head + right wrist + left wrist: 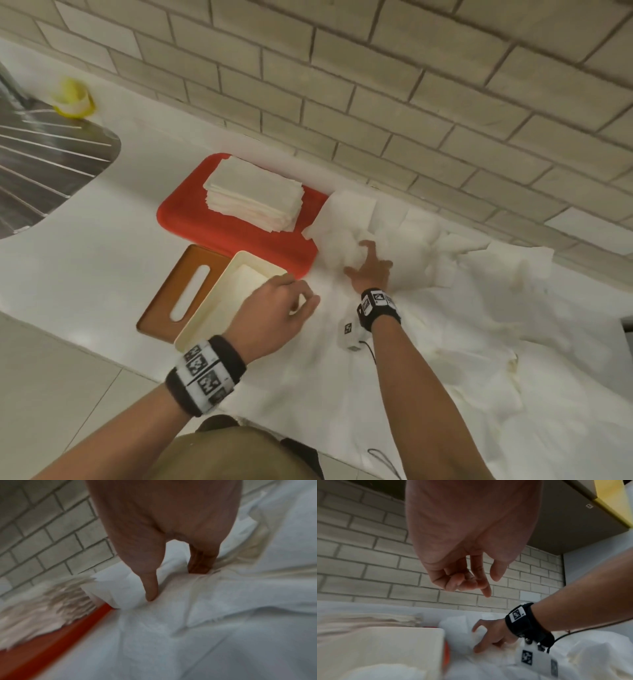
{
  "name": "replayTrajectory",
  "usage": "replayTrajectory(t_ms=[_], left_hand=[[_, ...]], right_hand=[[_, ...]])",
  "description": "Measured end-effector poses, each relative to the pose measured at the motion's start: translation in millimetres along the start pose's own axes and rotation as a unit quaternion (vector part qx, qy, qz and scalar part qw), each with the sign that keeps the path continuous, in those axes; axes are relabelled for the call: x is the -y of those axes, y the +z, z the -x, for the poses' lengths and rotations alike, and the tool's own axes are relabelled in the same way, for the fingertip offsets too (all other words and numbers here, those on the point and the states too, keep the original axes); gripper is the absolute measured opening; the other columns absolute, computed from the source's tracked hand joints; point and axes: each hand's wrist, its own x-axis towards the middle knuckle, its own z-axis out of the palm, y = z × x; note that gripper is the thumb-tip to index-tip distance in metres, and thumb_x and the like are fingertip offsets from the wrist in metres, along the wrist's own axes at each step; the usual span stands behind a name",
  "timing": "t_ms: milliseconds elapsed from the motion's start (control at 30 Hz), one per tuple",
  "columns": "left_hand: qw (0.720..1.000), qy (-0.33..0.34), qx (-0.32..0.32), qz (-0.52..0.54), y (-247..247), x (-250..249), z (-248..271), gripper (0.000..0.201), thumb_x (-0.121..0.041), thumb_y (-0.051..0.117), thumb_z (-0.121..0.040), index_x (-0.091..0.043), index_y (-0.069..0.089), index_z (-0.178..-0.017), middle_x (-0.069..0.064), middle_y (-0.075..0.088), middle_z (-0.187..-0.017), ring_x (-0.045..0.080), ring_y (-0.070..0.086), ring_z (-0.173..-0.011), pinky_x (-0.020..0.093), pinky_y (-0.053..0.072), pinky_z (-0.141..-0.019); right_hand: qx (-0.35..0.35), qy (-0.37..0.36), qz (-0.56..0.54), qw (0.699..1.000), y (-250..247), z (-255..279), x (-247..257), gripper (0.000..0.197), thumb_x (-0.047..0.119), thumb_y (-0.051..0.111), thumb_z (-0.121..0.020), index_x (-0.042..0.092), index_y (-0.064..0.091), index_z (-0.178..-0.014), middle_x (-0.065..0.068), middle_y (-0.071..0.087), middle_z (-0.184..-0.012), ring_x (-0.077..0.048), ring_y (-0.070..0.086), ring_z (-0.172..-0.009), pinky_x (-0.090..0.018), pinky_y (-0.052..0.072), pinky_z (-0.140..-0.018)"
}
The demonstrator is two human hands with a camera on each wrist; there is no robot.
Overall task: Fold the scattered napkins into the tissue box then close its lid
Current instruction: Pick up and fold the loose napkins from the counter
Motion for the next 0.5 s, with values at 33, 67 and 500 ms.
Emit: replayTrajectory(t_ms=[33,67,500], left_hand=[[1.0,-0.01,0.005,0.014,10.5,-9.9,-11.4,0.027,-0.049,0.056,-0.105,-0.029,0.071,-0.097,-0.015,0.053,-0.082,0.007,0.053,-0.074,0.032,0.048,-0.069],[0.999,-0.025,0.009,0.031,21.2,-16.8,-21.3,0.025,-0.048,0.058,-0.105,-0.028,0.071,-0.098,-0.014,0.056,-0.083,0.007,0.055,-0.076,0.035,0.05,-0.072],[0.765,-0.169,0.024,0.621,65.3,-77.6,-66.4,0.049,-0.029,0.071,-0.103,-0.02,0.056,-0.148,0.003,0.072,-0.14,0.027,0.07,-0.127,0.052,0.058,-0.104]], right_hand=[[0.007,-0.027,-0.027,0.999,-3.5,1.4,-3.4,0.043,0.017,0.075,-0.094,0.038,0.058,-0.127,-0.013,0.056,-0.134,-0.031,0.068,-0.098,-0.034,0.054,-0.089],[0.006,-0.057,-0.046,0.997,-9.0,3.4,-7.0,0.032,0.011,0.07,-0.095,0.034,0.067,-0.116,-0.009,0.066,-0.129,-0.026,0.07,-0.096,-0.028,0.051,-0.087],[0.058,-0.226,-0.389,0.891,-145.6,136.3,-54.2,0.012,0.009,0.078,-0.098,0.008,0.076,-0.109,-0.006,0.075,-0.112,-0.023,0.072,-0.103,-0.042,0.055,-0.087]])
